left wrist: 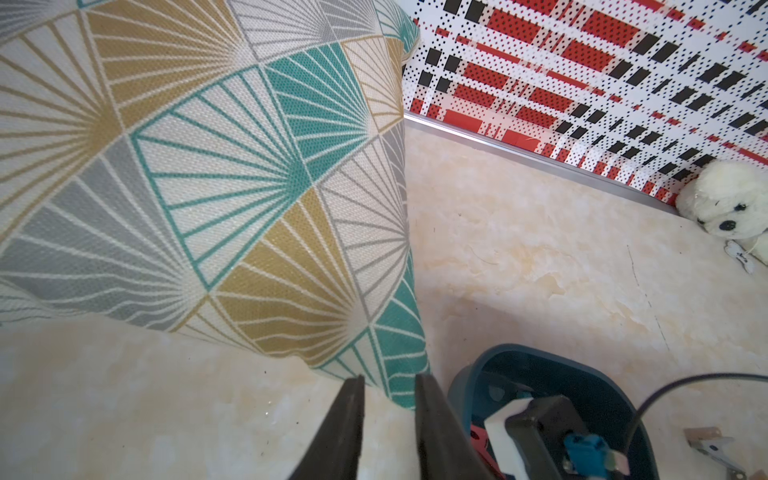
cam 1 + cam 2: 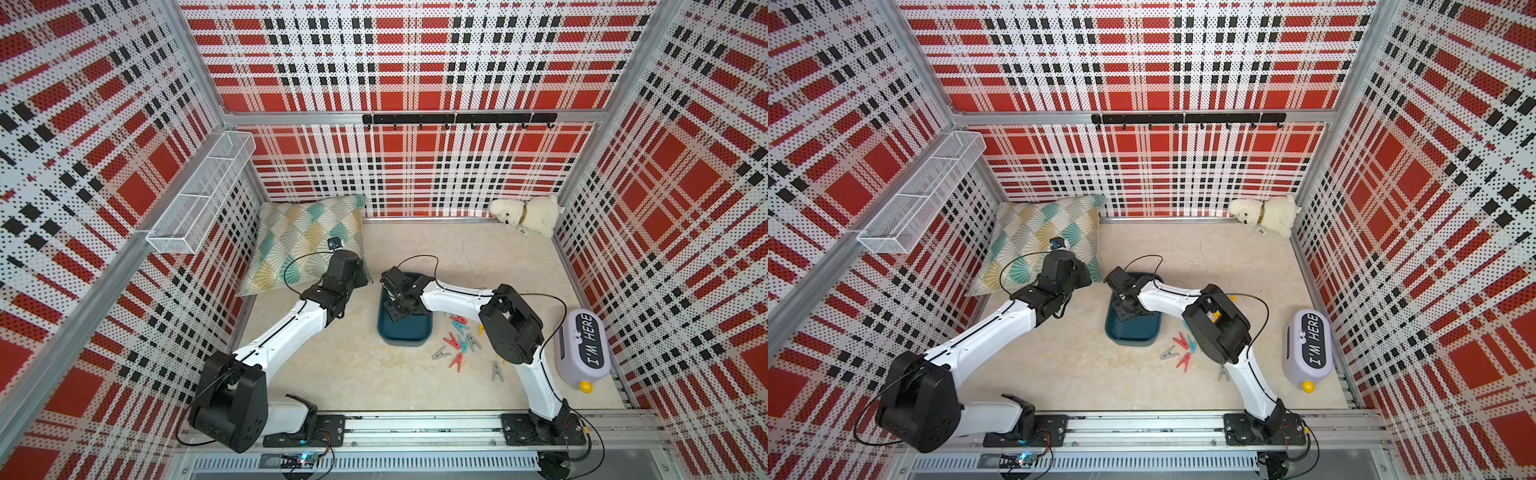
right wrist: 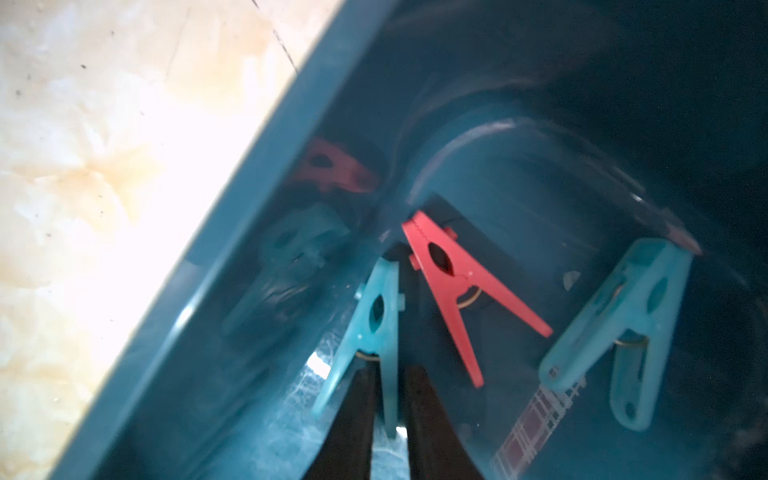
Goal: Put the clothespins into the storage box
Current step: Place the clothespin in the storage box.
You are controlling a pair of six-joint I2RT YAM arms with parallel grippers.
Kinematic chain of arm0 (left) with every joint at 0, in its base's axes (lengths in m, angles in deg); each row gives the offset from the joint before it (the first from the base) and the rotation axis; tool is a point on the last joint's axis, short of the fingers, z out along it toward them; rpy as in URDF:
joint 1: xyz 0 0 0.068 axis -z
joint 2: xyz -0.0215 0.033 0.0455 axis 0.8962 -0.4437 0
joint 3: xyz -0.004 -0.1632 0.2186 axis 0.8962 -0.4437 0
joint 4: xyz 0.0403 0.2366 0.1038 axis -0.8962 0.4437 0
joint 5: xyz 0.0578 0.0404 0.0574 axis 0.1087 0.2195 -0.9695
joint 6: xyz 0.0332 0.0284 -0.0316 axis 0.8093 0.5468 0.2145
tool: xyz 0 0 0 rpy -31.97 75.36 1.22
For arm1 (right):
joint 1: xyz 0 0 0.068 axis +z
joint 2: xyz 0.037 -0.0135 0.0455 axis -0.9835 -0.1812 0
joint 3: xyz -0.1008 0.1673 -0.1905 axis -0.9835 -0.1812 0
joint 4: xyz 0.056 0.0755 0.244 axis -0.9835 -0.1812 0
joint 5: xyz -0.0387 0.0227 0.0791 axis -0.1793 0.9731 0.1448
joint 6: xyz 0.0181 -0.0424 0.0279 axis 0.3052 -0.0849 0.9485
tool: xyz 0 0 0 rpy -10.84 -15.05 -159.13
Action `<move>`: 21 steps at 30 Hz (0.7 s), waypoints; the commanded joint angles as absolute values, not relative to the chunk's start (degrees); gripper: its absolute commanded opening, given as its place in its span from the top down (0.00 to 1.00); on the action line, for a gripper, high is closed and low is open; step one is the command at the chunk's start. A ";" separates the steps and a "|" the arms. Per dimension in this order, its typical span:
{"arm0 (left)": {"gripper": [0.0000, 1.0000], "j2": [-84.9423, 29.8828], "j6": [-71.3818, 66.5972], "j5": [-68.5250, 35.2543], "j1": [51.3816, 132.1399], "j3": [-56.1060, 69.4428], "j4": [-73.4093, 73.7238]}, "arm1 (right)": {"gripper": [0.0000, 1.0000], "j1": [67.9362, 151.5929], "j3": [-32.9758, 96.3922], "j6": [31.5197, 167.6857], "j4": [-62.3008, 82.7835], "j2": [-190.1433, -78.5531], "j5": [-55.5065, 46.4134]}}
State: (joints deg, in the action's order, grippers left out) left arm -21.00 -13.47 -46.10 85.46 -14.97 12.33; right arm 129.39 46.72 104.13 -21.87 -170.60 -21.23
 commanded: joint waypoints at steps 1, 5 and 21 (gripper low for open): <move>0.72 -19.67 -13.74 -45.98 85.01 -15.72 12.60 | 0.76 129.68 47.89 104.80 -22.99 -170.53 -20.72; 0.72 -19.42 -13.74 -46.00 84.93 -15.67 12.60 | 0.71 129.72 48.92 104.50 -23.62 -167.73 -20.28; 0.72 -20.74 -13.39 -45.52 85.01 -15.11 12.26 | 0.66 116.22 27.05 103.05 -21.78 -141.96 -22.26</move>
State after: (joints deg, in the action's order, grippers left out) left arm -20.79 -13.44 -45.75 85.27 -15.00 12.31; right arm 119.09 32.60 103.08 -21.54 -144.70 -21.17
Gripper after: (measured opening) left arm 0.279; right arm 0.342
